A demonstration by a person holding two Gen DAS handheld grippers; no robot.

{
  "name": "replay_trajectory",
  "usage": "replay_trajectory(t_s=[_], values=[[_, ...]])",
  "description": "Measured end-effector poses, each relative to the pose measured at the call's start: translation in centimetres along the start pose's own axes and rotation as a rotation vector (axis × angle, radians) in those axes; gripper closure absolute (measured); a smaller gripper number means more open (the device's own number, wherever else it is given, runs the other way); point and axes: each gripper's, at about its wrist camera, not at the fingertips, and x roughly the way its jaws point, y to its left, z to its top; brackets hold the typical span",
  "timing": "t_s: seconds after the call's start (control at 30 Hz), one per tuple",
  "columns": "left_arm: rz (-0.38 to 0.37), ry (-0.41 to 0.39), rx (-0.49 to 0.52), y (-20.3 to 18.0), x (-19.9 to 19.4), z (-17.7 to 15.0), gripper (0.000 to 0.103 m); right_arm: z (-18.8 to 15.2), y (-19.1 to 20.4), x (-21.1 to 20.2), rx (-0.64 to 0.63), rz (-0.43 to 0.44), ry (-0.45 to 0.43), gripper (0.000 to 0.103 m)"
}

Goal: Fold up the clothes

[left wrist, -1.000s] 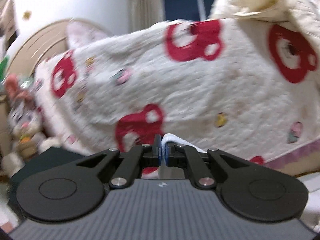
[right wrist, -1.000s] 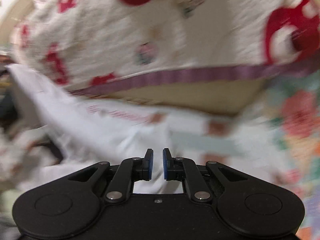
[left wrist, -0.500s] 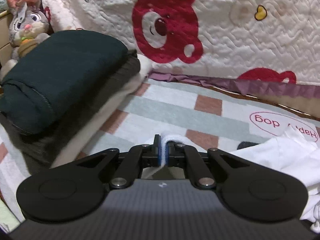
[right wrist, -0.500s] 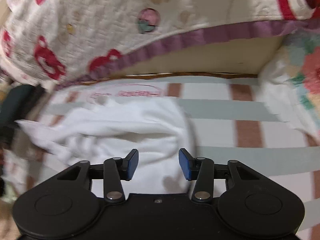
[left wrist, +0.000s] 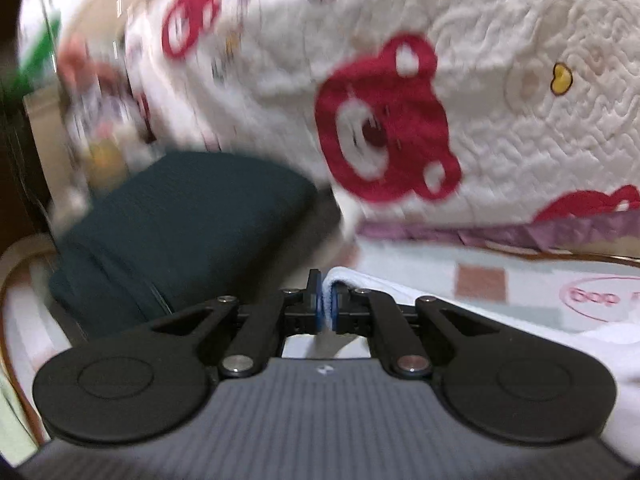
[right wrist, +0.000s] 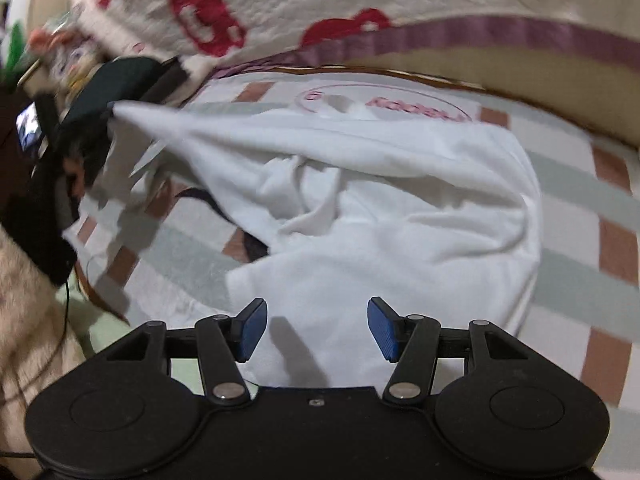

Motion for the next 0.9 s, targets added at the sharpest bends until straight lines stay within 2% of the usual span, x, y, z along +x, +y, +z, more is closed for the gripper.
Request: replay_trajectory(t_s=[0.07, 0.1, 0.13, 0.2, 0.23, 0.27, 0.3, 0.33, 0.4, 0.5, 0.57, 0.63, 0.8, 0.9], values=[[-0.057, 0.050, -0.008, 0.0, 0.6, 0.3, 0.094, -0.1, 1.2, 0.5, -0.047, -0.010, -0.002, 0.037], [-0.089, 0.083, -0.015, -0.1, 1.0, 0.4, 0.082, -0.2, 1.7, 0.7, -0.071, -0.015, -0.002, 0.036], [-0.114, 0.125, -0.040, 0.1, 1.3, 0.3, 0.072, -0.3, 2.3, 1.2, -0.086, -0.045, -0.002, 0.034], [-0.169, 0.203, -0.101, 0.4, 1.4, -0.1, 0.071, -0.6, 3.4, 2.5, -0.122, -0.134, -0.003, 0.034], [-0.210, 0.229, -0.124, 0.4, 1.0, -0.4, 0.064, -0.9, 3.9, 2.8, -0.176, -0.173, -0.015, 0.037], [-0.242, 0.253, -0.132, 0.3, 0.5, -0.5, 0.059, -1.3, 4.3, 2.9, -0.240, -0.209, -0.031, 0.065], [-0.266, 0.267, -0.133, -0.1, -0.3, -0.5, 0.054, -1.6, 4.6, 3.0, -0.305, -0.245, -0.048, 0.087], [-0.297, 0.270, -0.135, -0.6, -1.1, -0.5, 0.052, -1.7, 4.5, 2.3, -0.332, -0.260, -0.084, 0.092], [-0.376, 0.271, -0.139, -1.9, -2.8, -0.6, 0.050, -0.9, 3.0, -0.4, -0.254, -0.242, -0.176, 0.093], [-0.580, 0.288, -0.146, -5.0, -5.2, -1.3, 0.046, 0.3, 0.2, -4.9, -0.130, -0.270, -0.322, 0.093], [-0.709, 0.327, -0.099, -7.8, -6.4, -2.6, 0.046, 0.3, -1.4, -7.3, -0.077, -0.299, -0.390, 0.093], [-0.812, 0.350, 0.013, -11.2, -7.8, -4.7, 0.039, -0.1, -2.8, -9.5, -0.033, -0.335, -0.452, 0.094], [-0.933, 0.347, 0.305, -17.3, -12.4, -10.0, 0.039, -2.3, -5.7, -12.8, 0.016, -0.446, -0.564, 0.094], [-0.930, 0.263, 0.395, -18.9, -15.0, -10.9, 0.039, -3.6, -7.3, -14.1, 0.057, -0.450, -0.608, 0.095]])
